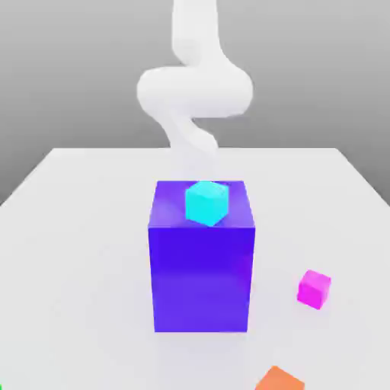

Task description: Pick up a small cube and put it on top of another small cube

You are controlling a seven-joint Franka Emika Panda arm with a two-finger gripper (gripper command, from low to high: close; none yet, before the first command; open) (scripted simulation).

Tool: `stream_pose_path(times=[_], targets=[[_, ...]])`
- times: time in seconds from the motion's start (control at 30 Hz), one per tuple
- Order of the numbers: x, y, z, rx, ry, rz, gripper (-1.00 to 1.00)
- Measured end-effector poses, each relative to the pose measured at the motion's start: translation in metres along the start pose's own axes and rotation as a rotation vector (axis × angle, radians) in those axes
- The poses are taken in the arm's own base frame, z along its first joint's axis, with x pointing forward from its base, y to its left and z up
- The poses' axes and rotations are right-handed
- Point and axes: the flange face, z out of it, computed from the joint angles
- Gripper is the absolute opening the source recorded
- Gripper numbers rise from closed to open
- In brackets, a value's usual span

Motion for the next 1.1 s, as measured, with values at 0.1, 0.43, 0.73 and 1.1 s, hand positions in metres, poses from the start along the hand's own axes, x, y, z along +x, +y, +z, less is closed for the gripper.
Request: stream_pose_path(times=[0.1,0.43,0.73,1.1], targets=[[-0.043,-0.011,0.079,-0.030,-0.126,-0.113,0.00],[-0.248,0.012,0.254,-0.142,-0.476,-0.502,0.00],[-0.411,0.105,0.315,-0.246,-0.694,-0.825,0.00],[-0.438,0.132,0.354,-0.250,-0.701,-0.830,-1.00]])
